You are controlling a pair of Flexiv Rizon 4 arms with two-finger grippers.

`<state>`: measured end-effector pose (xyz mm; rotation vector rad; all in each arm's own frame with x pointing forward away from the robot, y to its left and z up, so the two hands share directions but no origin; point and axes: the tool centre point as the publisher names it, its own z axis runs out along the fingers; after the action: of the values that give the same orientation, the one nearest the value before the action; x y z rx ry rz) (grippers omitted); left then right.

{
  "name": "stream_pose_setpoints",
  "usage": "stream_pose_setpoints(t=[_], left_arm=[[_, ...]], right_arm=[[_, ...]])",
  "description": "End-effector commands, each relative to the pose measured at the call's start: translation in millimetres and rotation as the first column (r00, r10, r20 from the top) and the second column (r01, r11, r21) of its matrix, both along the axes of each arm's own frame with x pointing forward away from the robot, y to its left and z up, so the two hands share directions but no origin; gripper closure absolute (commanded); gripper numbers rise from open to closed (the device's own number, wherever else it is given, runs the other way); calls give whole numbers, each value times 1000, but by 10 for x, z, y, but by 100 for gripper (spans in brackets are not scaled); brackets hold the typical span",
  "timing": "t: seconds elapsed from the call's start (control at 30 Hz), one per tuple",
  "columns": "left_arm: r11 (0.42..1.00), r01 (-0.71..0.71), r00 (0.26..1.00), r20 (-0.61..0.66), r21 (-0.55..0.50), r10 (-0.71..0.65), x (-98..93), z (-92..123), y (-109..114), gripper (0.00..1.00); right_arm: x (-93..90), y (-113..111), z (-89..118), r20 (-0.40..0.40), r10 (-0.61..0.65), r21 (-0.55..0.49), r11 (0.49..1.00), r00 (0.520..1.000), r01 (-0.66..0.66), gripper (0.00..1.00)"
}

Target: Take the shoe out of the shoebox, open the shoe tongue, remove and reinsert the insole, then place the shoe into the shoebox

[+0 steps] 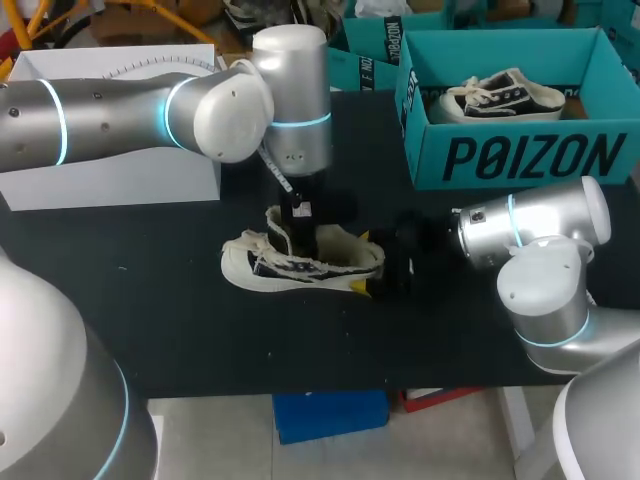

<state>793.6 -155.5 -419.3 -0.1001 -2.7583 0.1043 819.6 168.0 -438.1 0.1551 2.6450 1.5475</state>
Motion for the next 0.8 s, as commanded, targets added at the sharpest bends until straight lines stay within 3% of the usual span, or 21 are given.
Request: stream_pose_setpoints(t=[0.03,0.13,0.23,0.47,0.6,0.8], left_arm=[[1000,2,1000,23,7,-2,-70,-84,2,61],[1000,7,999,37,12,-8,-46,-83,9,57],[999,4,996,86,43,-7,-32,-98,15,67],[990,-11,959,281,139,-29,-34,-189,79,65],[984,-25,923,383,178,-46,-26,-242,140,62],[966,-61,822,561,252,-94,53,-353,278,67]], right_arm=[[4,10,-21,-2,-2,-2,1000,1000,2,100],[4,10,-21,-2,-2,-2,1000,1000,2,100],[4,10,-21,-2,-2,-2,1000,1000,2,100],[4,10,-21,-2,-2,-2,1000,1000,2,100],[4,10,-21,-2,-2,-2,1000,1000,2,100],[4,10,-21,-2,-2,-2,1000,1000,2,100]])
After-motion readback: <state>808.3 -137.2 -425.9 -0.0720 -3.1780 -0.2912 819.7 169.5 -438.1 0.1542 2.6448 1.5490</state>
